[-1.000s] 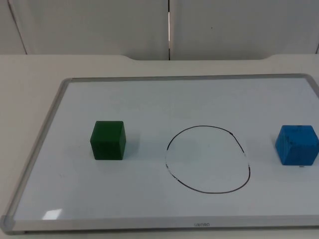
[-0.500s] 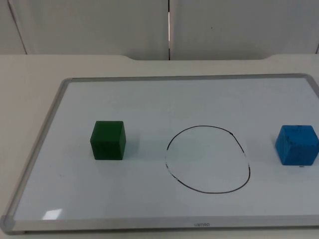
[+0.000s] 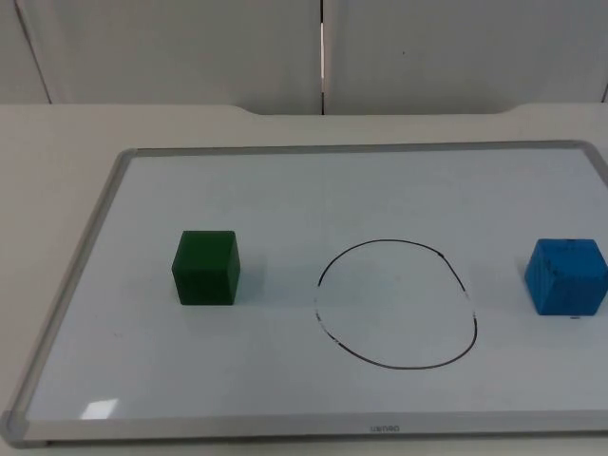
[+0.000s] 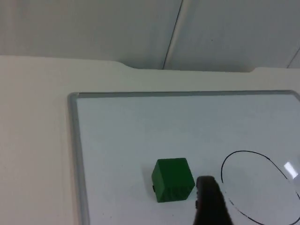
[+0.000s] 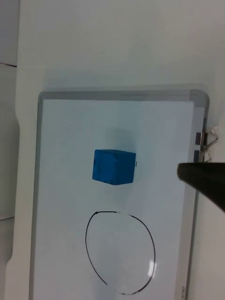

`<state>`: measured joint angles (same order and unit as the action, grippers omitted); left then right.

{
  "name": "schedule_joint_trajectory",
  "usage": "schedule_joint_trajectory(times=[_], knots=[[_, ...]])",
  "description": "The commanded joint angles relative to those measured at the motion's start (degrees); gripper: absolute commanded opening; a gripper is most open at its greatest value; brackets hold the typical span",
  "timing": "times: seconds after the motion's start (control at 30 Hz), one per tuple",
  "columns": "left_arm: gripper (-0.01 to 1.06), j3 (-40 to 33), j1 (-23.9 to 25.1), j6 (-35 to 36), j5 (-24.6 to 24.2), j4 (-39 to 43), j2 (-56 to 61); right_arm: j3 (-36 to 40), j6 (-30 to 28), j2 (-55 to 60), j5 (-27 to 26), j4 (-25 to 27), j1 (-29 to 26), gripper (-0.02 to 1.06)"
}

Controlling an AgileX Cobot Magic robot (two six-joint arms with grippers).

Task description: Push the two cubes into the marked area.

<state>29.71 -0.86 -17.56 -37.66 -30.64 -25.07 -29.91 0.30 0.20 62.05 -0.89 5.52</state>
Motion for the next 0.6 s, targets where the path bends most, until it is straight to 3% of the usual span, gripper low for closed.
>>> schedule_joint_trajectory(times=[0.0,0.07,0.17,0.3,0.57], knots=[[0.43,0.4,0.3,-1.7,1.2,-1.7,-1.0,0.4,0.3,-0.2,-0.2,0.2,-0.3,1.05],[0.37,0.4,0.3,-2.8,1.5,-2.0,-1.9,0.4,0.3,-0.2,-0.2,0.2,-0.3,1.05],[0.19,0.4,0.3,-6.9,3.2,-4.4,-4.1,0.4,0.3,-0.2,-0.2,0.2,-0.3,1.05],[0.11,0.4,0.3,-10.0,4.5,-9.2,-5.7,0.4,0.3,-0.2,-0.2,0.2,-0.3,1.05],[0.11,0.4,0.3,-20.4,6.2,-19.4,-11.4,0.4,0.7,-0.2,-0.2,0.2,-0.3,1.05]])
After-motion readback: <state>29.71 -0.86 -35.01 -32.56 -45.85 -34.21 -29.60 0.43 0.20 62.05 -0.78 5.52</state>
